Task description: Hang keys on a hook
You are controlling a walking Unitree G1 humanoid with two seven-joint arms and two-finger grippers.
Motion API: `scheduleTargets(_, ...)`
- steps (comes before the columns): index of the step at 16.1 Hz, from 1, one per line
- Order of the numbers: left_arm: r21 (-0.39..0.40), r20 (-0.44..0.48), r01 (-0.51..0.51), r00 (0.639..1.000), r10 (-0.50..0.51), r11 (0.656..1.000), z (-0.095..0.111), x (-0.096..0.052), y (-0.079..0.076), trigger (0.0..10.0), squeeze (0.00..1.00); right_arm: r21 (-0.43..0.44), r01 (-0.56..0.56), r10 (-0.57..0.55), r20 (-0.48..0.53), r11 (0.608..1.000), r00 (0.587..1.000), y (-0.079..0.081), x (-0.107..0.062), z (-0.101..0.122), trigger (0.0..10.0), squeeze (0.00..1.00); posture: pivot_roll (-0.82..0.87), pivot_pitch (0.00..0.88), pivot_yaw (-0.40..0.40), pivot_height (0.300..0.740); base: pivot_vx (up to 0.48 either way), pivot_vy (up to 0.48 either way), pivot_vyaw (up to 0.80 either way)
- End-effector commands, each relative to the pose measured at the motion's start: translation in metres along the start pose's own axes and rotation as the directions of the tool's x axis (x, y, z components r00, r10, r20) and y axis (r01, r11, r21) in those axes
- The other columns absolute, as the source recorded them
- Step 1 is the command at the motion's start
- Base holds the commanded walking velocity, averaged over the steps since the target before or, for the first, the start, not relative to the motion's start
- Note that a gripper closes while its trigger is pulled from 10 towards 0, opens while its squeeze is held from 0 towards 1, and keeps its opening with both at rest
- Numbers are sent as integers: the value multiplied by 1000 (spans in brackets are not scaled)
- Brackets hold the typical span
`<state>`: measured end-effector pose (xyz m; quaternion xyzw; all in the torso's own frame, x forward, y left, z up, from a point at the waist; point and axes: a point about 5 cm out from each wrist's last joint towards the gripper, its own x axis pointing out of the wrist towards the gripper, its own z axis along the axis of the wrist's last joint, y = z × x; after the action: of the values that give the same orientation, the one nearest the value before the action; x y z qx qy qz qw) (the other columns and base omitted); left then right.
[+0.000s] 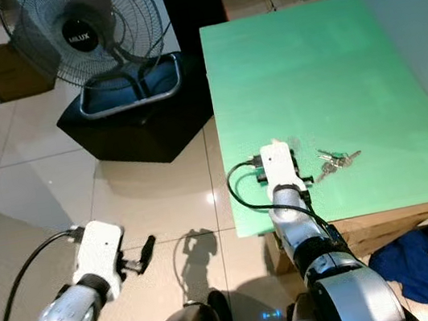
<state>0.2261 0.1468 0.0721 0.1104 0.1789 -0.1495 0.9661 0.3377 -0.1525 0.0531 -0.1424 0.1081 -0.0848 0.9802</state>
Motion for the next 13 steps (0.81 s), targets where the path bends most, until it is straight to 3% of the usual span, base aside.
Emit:
scheduleTargets(1, 3, -21, -16, 1000, 16, 1000, -6, 0, 0, 10000, 0, 20, -38, 38, 19, 999, 999, 7, -3, 0, 0, 0, -37, 183, 118, 723, 0, 0, 0)
scheduleTargets(5, -43, 11, -65, 998, 66, 997, -3, 27, 0, 10000, 0, 21, -110, 108, 82, 994, 991, 4, -6, 5, 0, 0, -88, 95, 51, 723, 0, 0, 0)
scheduleTargets(9, -93, 53, -11, 998, 16, 996, 7, 56, -3, 10000, 0, -2, -166, 164, 169, 986, 972, -4, -12, 19, 0, 0, -171, 0, 31, 723, 0, 0, 0)
scheduleTargets(13, -116, 92, -45, 994, 56, 992, 16, 76, 3, 10000, 0, -7, -197, 195, 199, 980, 961, -7, -26, 20, 0, 0, -208, 0, 40, 723, 0, 0, 0)
